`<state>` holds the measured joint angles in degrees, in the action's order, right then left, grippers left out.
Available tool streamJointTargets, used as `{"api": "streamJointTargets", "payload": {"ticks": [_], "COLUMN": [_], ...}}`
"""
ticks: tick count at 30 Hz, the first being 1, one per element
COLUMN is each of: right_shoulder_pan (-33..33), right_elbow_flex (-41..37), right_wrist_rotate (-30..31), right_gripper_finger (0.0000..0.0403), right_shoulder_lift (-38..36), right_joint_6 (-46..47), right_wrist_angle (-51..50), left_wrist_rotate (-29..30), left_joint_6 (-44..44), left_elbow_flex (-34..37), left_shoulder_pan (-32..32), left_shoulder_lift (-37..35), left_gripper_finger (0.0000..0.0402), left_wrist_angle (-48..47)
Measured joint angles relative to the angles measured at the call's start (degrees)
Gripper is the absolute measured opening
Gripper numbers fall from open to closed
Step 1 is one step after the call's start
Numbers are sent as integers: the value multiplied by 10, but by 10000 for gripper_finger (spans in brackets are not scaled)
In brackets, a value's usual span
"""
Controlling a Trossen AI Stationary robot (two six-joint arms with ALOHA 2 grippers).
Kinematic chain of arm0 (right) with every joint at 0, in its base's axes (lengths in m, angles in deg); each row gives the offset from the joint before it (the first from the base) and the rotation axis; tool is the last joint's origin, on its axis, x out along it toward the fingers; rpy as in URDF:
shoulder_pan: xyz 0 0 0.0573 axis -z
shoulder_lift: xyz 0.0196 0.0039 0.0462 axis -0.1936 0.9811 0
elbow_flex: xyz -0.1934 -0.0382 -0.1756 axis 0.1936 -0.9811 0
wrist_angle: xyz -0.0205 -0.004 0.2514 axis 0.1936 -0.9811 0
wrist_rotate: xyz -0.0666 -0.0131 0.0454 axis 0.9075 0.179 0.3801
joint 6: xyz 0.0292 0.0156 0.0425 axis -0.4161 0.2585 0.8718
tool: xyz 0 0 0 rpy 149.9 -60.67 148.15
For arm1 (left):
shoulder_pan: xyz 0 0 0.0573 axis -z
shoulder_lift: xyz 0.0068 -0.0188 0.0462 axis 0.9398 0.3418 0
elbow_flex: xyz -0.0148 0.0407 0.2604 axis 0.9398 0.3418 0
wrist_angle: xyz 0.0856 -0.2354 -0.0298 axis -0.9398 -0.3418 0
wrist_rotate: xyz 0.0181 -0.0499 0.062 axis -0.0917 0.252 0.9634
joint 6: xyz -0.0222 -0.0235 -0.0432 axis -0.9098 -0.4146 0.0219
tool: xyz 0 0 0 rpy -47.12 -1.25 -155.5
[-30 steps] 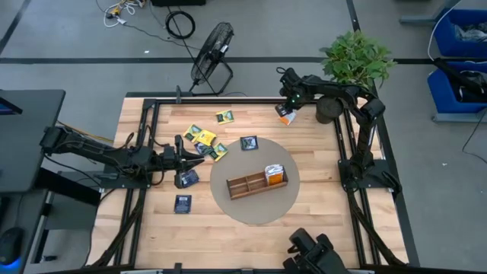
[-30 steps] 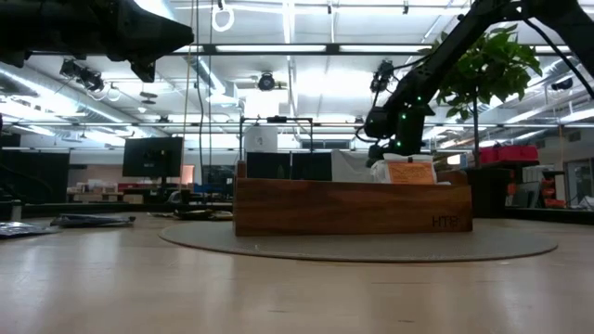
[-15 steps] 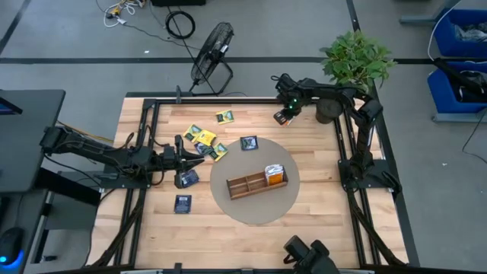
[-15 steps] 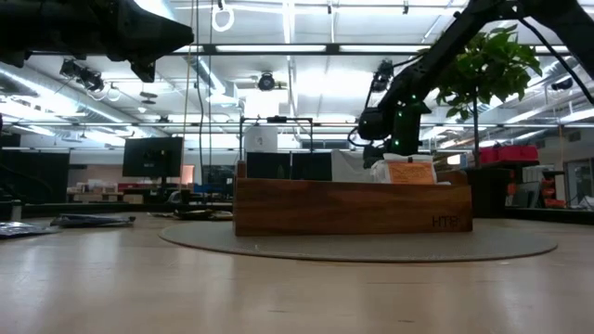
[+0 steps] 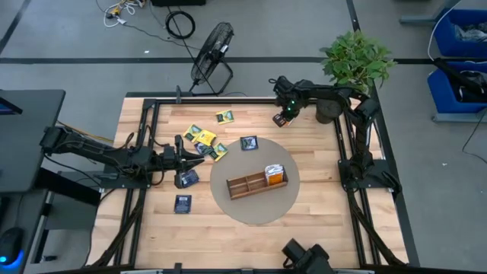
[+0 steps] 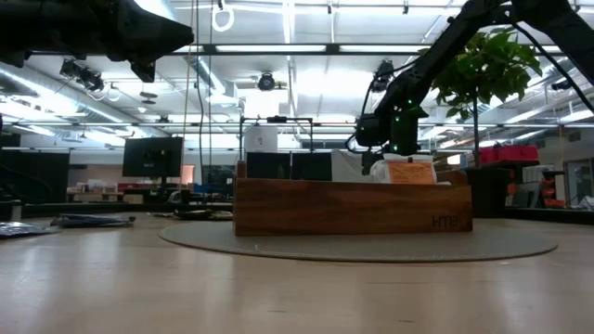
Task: Pick & Place Tea
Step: Put the orange tea bag into the right section of the wooden organizer
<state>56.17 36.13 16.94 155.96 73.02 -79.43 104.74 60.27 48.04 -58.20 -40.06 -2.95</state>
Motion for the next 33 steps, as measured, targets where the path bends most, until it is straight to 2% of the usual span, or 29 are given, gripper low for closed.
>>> {"api": "streamJointTargets", "payload": {"ticks": [18, 25, 33], "right_shoulder_pan": [-76, -105, -145], "right_elbow_flex": [-5, -10, -62], "right_wrist_rotate": [2, 3, 3], "right_gripper_finger": [2, 2, 2], "right_shoulder_lift": [3, 4, 0], "right_joint_6": [-2, 16, 31], "right_wrist_angle": [-164, -185, -208], "left_wrist_rotate": [0, -2, -2], "left_joint_6": [-7, -16, -26], "left_elbow_flex": [0, 0, 0], "left_shoulder_pan": [0, 0, 0], "left_shoulder_lift": [0, 0, 0], "left_gripper_finger": [53, 53, 53], "left_wrist_angle": [-4, -11, -20]}}
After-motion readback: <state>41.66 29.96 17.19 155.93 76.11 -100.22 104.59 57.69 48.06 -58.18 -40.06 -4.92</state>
